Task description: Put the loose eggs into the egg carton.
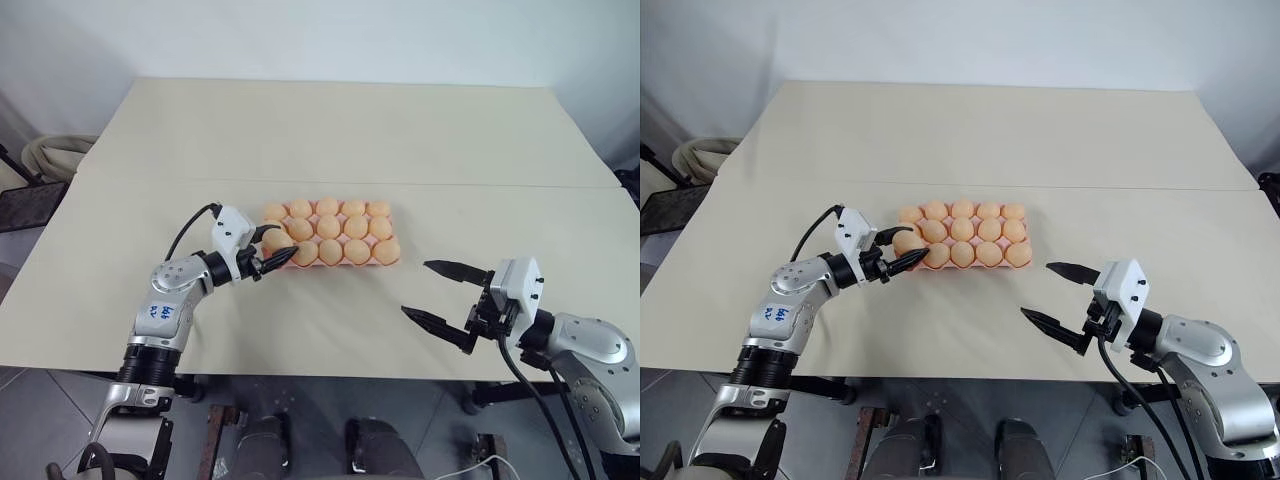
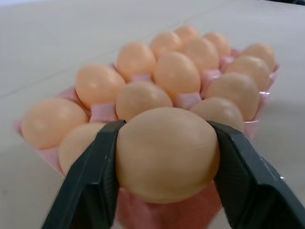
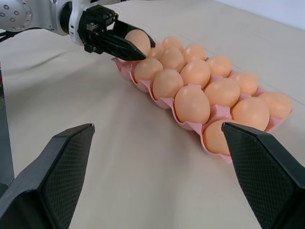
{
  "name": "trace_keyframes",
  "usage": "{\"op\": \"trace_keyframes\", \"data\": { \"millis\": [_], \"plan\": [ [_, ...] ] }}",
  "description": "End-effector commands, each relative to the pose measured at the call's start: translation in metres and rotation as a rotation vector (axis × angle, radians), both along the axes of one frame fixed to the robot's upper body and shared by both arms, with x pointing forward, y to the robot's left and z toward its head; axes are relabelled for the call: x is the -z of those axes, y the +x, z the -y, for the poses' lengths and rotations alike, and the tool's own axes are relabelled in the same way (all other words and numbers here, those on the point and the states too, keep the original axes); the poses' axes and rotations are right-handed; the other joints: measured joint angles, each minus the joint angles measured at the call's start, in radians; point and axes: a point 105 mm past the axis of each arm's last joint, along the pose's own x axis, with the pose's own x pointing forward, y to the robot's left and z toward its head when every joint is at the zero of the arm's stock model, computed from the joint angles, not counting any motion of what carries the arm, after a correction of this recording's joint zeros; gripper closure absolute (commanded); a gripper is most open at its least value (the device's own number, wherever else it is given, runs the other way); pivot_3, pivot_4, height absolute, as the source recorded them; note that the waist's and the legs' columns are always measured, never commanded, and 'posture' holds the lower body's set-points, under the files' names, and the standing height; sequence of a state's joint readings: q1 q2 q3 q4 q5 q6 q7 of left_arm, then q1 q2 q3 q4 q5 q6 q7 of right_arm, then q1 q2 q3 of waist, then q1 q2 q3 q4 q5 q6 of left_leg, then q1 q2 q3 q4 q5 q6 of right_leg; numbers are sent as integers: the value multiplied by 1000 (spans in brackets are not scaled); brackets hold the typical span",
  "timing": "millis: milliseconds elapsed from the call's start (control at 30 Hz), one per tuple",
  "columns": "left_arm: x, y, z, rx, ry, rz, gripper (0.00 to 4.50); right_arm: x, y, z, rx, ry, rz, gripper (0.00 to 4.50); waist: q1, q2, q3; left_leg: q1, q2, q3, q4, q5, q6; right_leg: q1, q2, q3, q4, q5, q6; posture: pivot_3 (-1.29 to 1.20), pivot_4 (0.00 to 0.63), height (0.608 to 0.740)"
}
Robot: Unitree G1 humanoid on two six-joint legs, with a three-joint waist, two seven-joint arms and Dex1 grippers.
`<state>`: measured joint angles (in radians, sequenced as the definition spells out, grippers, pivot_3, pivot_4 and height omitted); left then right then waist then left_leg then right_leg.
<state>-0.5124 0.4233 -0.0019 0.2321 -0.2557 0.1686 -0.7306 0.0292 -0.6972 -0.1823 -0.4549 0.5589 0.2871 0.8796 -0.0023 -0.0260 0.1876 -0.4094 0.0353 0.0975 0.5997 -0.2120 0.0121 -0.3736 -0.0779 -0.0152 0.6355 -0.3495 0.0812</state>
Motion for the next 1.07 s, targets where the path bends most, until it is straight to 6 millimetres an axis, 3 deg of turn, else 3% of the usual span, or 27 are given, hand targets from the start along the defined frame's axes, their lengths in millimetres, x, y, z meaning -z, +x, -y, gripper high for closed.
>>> {"op": "trace_keyframes", "data": {
  "millis": [33, 100, 300, 500, 633, 733, 1067],
  "plan": [
    [-9, 0, -9, -23, -14, 46, 345, -13, -6, 1, 13, 6, 54, 0, 0, 0, 0, 0, 0, 0, 1, 0, 0, 0, 0, 0, 1, 0, 0, 0, 150, 740],
    [-12, -5, -11, -3, -30, 52, 10, -12, -7, 1, 16, 5, 53, 0, -2, 0, 0, 0, 0, 0, 4, 0, 0, 1, 0, 0, 2, 0, 0, 0, 150, 740],
    [-29, -38, -35, 67, -6, 94, 10, -11, -4, 9, 22, -14, 46, 0, -6, 0, 0, 0, 1, -1, 5, -2, -4, 1, -1, 1, 5, 0, -1, 0, 150, 740],
    [-22, -70, -93, 20, 172, 52, 10, -14, 1, 38, 50, -75, 33, 0, -17, 0, 0, 1, 1, -1, 2, -3, -4, 0, -2, 1, 2, -1, -2, 0, 150, 740],
    [-16, -86, -118, -19, 223, 9, 10, -14, 5, 54, 63, -113, 30, 0, -23, 0, 0, 1, 1, -1, -1, -3, -5, 0, -3, 1, -1, -2, -4, 0, 150, 740],
    [-17, -90, -122, -34, 231, 7, 10, -16, 8, 59, 72, -119, 38, 0, -25, 0, 0, 0, 1, -1, -3, -3, -6, 0, -3, 1, -4, -2, -4, 0, 150, 740],
    [-24, -95, -102, -20, 169, 52, 10, -13, 17, 57, 74, -101, 47, 0, -27, 0, 0, -1, 1, -1, -7, -4, -6, -1, -2, 0, -7, -2, -4, 0, 150, 740]
  ]
}}
